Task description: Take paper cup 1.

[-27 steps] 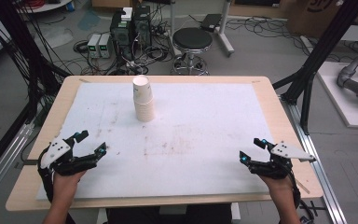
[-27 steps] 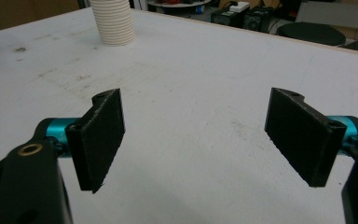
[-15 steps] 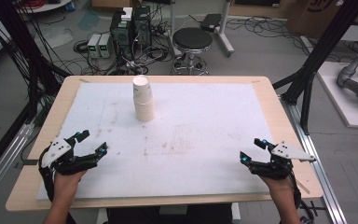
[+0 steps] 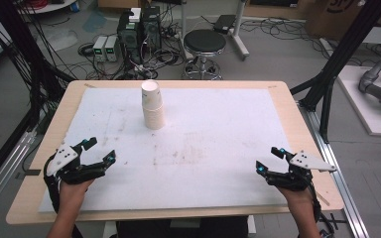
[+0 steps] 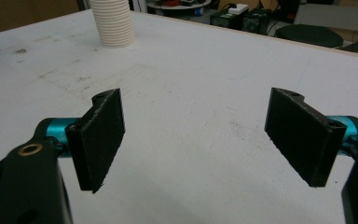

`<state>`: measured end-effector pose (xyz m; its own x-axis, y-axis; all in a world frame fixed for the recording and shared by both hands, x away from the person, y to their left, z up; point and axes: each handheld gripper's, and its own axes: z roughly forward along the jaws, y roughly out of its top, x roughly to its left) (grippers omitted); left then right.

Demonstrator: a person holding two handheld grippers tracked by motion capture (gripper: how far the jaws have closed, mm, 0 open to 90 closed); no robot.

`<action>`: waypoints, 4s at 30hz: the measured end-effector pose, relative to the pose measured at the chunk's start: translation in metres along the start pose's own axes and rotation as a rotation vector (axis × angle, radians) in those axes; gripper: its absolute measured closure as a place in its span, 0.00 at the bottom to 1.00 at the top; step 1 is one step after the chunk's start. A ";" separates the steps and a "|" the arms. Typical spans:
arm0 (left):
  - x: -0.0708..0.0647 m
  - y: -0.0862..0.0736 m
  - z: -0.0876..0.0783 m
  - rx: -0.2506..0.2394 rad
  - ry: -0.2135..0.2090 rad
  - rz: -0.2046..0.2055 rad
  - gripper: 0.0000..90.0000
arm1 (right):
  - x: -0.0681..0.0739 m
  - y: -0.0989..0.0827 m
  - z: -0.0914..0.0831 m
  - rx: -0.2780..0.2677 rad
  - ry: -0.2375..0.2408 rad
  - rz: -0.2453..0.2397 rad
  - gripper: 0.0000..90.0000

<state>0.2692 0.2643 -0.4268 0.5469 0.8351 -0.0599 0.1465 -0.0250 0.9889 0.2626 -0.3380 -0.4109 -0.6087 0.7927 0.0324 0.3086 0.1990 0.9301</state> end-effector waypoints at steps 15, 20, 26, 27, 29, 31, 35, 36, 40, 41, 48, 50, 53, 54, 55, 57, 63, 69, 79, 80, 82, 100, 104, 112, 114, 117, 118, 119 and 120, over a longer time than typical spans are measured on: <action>-0.003 0.002 0.002 -0.003 -0.032 -0.004 0.18 | 0.003 0.000 -0.007 -0.003 -0.011 -0.009 0.23; -0.004 0.004 0.007 0.013 -0.050 -0.015 0.18 | 0.004 0.002 -0.006 -0.005 -0.007 -0.010 0.23; -0.004 0.012 0.015 -0.005 -0.061 -0.026 0.18 | 0.004 0.001 -0.004 0.004 -0.004 -0.015 0.23; -0.004 0.013 0.016 -0.010 -0.061 -0.029 0.18 | 0.004 0.001 -0.004 0.004 -0.003 -0.014 0.23; -0.004 0.017 0.019 -0.013 -0.061 -0.029 0.18 | 0.004 0.001 -0.005 0.004 -0.003 -0.014 0.23; -0.004 0.021 0.021 -0.017 -0.062 -0.030 0.18 | 0.004 0.001 -0.005 0.005 -0.003 -0.013 0.23; -0.004 0.034 0.031 -0.017 -0.077 -0.021 0.18 | 0.004 0.002 -0.004 0.003 -0.003 -0.016 0.23; -0.005 0.038 0.033 -0.017 -0.081 -0.010 0.18 | 0.004 0.002 -0.004 0.002 -0.002 -0.014 0.23; -0.004 0.053 0.043 -0.016 -0.091 0.002 0.18 | 0.004 0.002 -0.004 0.006 -0.001 -0.019 0.23; -0.003 0.056 0.045 -0.016 -0.092 0.000 0.18 | 0.005 0.002 -0.004 0.007 -0.001 -0.020 0.23; 0.000 0.069 0.059 0.000 -0.095 -0.003 0.18 | 0.005 0.002 -0.005 0.007 0.005 -0.013 0.23; 0.001 0.071 0.063 0.008 -0.095 -0.001 0.18 | 0.004 0.002 -0.006 0.004 0.003 -0.018 0.23; 0.002 0.076 0.070 0.019 -0.091 -0.007 0.18 | 0.004 0.002 -0.005 0.001 0.004 -0.014 0.23; 0.003 0.077 0.072 0.019 -0.092 -0.007 0.18 | 0.004 0.003 -0.005 0.001 0.004 -0.015 0.23; 0.003 0.079 0.074 0.021 -0.092 -0.006 0.18 | 0.004 0.003 -0.005 0.001 0.004 -0.015 0.23; 0.004 0.083 0.079 0.033 -0.098 -0.001 0.18 | 0.004 0.003 -0.005 0.000 0.005 -0.014 0.23; 0.006 0.096 0.099 0.059 -0.100 0.011 0.18 | 0.004 0.003 -0.004 0.002 0.013 -0.016 0.23; 0.008 0.108 0.123 0.086 -0.095 0.019 0.18 | 0.004 0.003 -0.004 0.002 0.017 -0.013 0.23; 0.013 0.117 0.157 0.133 -0.084 0.006 0.18 | 0.003 0.002 -0.004 -0.001 0.020 -0.011 0.23; 0.013 0.117 0.160 0.137 -0.080 0.004 0.18 | 0.002 0.002 -0.004 -0.003 0.020 -0.009 0.23; 0.014 0.118 0.165 0.143 -0.081 -0.001 0.18 | 0.002 0.002 -0.005 -0.002 0.021 -0.007 0.23; 0.014 0.111 0.208 0.201 -0.068 -0.022 0.20 | 0.000 0.000 -0.007 -0.002 0.026 0.000 0.23; 0.015 0.110 0.209 0.192 -0.075 -0.026 0.26 | 0.000 -0.001 -0.007 0.001 0.024 0.005 0.23; 0.015 0.111 0.208 0.171 -0.100 -0.004 0.37 | 0.001 -0.001 -0.005 0.007 0.027 0.008 0.23; 0.016 0.112 0.207 0.161 -0.100 -0.007 0.37 | 0.001 -0.001 -0.005 0.007 0.026 0.006 0.23; 0.016 0.114 0.205 0.138 -0.102 -0.018 0.37 | 0.001 -0.001 -0.004 0.008 0.025 0.005 0.23; 0.016 0.116 0.203 0.124 -0.100 -0.023 0.37 | 0.001 -0.001 -0.004 0.008 0.025 0.008 0.23; 0.017 0.117 0.202 0.115 -0.101 -0.027 0.37 | 0.001 -0.001 -0.004 0.008 0.025 0.009 0.23; 0.017 0.118 0.201 0.104 -0.102 -0.032 0.37 | 0.001 -0.001 -0.004 0.008 0.026 0.008 0.23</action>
<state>0.4614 0.1648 -0.3381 0.6210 0.7762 -0.1095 0.2464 -0.0606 0.9673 0.2587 -0.3401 -0.4101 -0.6247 0.7793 0.0497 0.3193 0.1968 0.9270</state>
